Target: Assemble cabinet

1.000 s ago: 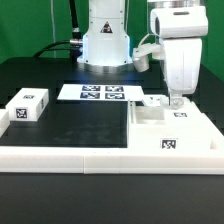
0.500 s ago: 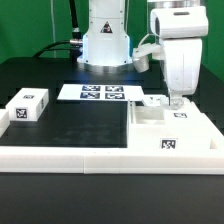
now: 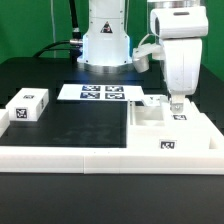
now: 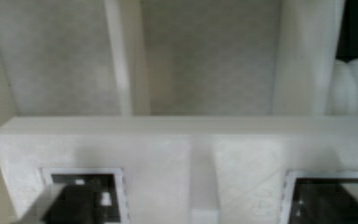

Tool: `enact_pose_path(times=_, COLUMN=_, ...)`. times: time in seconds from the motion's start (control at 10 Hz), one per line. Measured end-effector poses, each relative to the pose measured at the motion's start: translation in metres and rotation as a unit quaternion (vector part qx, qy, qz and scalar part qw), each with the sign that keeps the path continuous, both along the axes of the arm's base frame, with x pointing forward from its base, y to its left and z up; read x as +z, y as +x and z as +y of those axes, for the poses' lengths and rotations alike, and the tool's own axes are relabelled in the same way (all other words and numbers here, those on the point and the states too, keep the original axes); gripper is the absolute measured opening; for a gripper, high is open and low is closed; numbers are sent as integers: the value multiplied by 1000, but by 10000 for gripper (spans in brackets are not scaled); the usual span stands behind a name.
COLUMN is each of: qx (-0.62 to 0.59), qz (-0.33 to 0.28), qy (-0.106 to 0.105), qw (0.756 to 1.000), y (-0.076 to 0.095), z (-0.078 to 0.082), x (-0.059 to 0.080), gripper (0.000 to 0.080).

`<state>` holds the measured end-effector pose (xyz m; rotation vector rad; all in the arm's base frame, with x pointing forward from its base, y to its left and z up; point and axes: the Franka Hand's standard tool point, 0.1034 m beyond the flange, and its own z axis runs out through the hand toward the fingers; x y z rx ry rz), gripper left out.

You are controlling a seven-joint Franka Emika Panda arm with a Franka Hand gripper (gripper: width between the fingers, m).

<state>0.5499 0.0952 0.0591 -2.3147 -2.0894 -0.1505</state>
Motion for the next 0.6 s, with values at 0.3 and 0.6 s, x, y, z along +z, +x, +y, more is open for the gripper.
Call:
enact_pose_path(times=0.3, qx=0, qz=0, qy=0, qw=1000, y=0, z=0, x=0, gripper=773)
enact_pose_path(times=0.6, qx=0, qz=0, qy=0, qw=1000, y=0, z=0, x=0, gripper=795)
